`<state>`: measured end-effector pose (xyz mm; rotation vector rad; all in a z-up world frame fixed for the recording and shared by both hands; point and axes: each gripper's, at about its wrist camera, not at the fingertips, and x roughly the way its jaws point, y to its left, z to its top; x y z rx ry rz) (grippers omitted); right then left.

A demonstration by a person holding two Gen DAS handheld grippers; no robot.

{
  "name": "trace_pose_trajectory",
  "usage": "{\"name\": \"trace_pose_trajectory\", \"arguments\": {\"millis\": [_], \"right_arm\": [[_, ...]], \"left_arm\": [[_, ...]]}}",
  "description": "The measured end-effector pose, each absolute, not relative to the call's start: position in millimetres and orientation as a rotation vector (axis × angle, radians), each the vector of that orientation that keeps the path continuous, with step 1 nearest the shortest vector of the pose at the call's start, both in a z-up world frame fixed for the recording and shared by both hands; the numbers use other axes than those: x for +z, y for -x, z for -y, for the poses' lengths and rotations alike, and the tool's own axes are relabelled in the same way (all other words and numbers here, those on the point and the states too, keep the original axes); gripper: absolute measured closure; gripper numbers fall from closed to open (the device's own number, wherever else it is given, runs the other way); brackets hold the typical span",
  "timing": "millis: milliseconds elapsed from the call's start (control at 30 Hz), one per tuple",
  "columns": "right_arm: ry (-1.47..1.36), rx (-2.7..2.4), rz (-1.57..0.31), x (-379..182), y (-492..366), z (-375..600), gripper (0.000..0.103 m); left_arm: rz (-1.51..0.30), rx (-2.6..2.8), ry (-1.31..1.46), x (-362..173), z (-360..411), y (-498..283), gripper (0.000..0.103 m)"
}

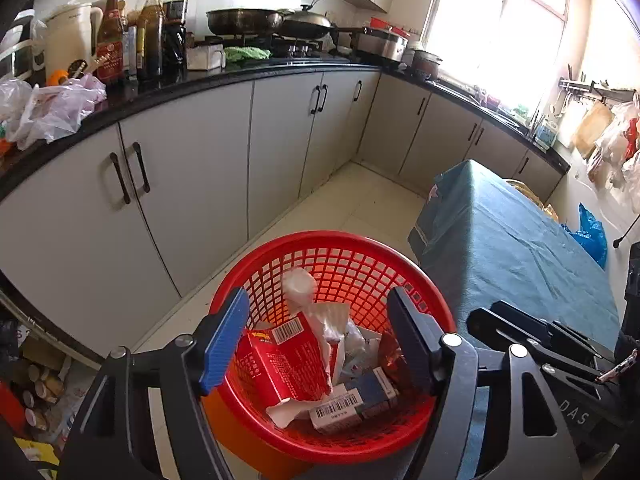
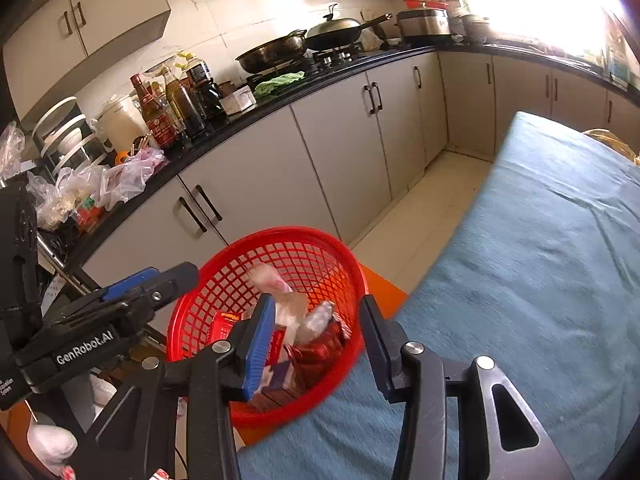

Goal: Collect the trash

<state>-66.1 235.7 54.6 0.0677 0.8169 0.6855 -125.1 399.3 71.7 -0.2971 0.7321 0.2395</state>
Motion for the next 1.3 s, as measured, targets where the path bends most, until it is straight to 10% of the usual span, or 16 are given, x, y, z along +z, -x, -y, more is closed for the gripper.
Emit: {"name": "trace_pose_trajectory", "arguments": {"millis": [1300], "right_arm": [[0.006,0.59,-0.731,55.3,201.1,-177.5,0.041]], "left_arm": [[-0.362,0.676,0.077,107.7,-327.8,299.9,0.003]]}}
